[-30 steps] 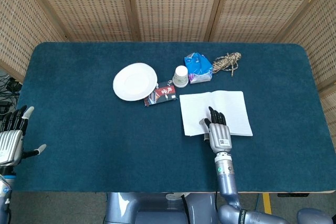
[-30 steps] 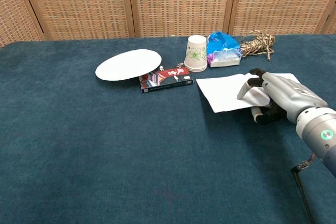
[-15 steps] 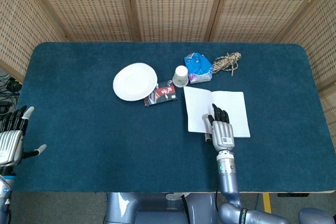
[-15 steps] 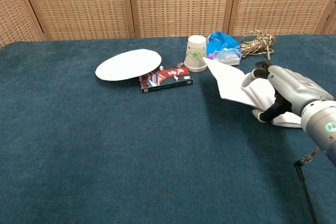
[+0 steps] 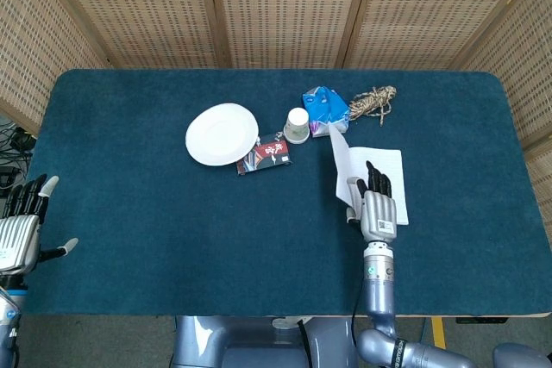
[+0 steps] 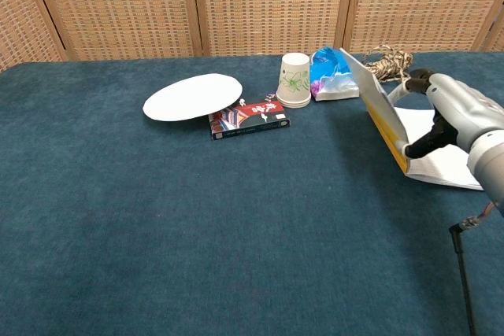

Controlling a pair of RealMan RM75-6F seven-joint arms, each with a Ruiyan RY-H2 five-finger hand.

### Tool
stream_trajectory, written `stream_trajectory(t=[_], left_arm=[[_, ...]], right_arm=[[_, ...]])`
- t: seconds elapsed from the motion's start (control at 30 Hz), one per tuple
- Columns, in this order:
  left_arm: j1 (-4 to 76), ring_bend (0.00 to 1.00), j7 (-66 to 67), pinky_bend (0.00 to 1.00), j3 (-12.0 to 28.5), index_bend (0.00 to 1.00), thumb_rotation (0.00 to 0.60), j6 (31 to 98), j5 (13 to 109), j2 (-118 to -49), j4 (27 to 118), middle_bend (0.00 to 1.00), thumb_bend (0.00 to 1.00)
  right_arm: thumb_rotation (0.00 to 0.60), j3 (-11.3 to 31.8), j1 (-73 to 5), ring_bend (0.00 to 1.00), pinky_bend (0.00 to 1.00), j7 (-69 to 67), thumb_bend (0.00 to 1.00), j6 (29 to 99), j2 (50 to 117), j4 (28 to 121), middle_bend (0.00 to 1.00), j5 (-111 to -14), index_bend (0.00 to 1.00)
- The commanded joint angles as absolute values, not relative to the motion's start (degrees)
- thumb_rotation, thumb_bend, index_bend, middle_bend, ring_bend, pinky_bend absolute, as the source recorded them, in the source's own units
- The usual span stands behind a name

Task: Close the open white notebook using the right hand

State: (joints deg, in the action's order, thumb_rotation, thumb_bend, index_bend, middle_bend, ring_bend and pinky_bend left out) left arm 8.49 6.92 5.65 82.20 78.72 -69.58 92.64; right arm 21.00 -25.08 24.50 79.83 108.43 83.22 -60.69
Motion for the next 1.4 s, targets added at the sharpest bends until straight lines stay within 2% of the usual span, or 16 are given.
stream_trajectory(t=[0.03,0.4,0.57,0.87,1.2,1.4], left_arm=[[8.5,0.00,6.9,0.00,5.7,0.00,0.600,82.2,78.8,-69.6,92.7,0.00,0.11],[8.5,0.00,7.1,0.00,5.5,0.00,0.600,82.2,79.1,-69.7,92.7,0.00,0.11],[8.6,0.00,7.6,0.00,5.1,0.00,0.600,82.1,79.6,-70.0,92.9,0.00,0.11],[8.6,0.00,7.8,0.00,4.8,0.00,0.600,82.4,80.4,-69.8,93.5,0.00,0.11],[8.3,0.00,7.3,0.00,4.8,0.00,0.600,83.2,80.9,-69.6,93.7,0.00,0.11],[8.2,0.00,7.5,0.00,4.8,0.00,0.600,83.3,80.8,-69.5,93.9,0.00,0.11]], right_arm=[[0.600,21.7,-24.9,0.00,0.00,24.6,0.48,80.7,108.2,83.5,0.00,-60.6,0.31],[0.600,24.4,-24.2,0.00,0.00,25.0,0.48,84.3,106.6,83.4,0.00,-59.8,0.29],[0.600,23.3,-22.4,0.00,0.00,26.0,0.48,86.2,105.3,83.8,0.00,-59.2,0.27],[0.600,23.0,-21.0,0.00,0.00,26.9,0.48,86.1,104.2,85.5,0.00,-56.2,0.25],[0.600,26.3,-23.0,0.00,0.00,27.4,0.48,84.3,103.2,82.0,0.00,-53.8,0.23],[0.600,26.6,-23.3,0.00,0.00,27.4,0.48,82.8,101.7,80.5,0.00,-52.6,0.23]])
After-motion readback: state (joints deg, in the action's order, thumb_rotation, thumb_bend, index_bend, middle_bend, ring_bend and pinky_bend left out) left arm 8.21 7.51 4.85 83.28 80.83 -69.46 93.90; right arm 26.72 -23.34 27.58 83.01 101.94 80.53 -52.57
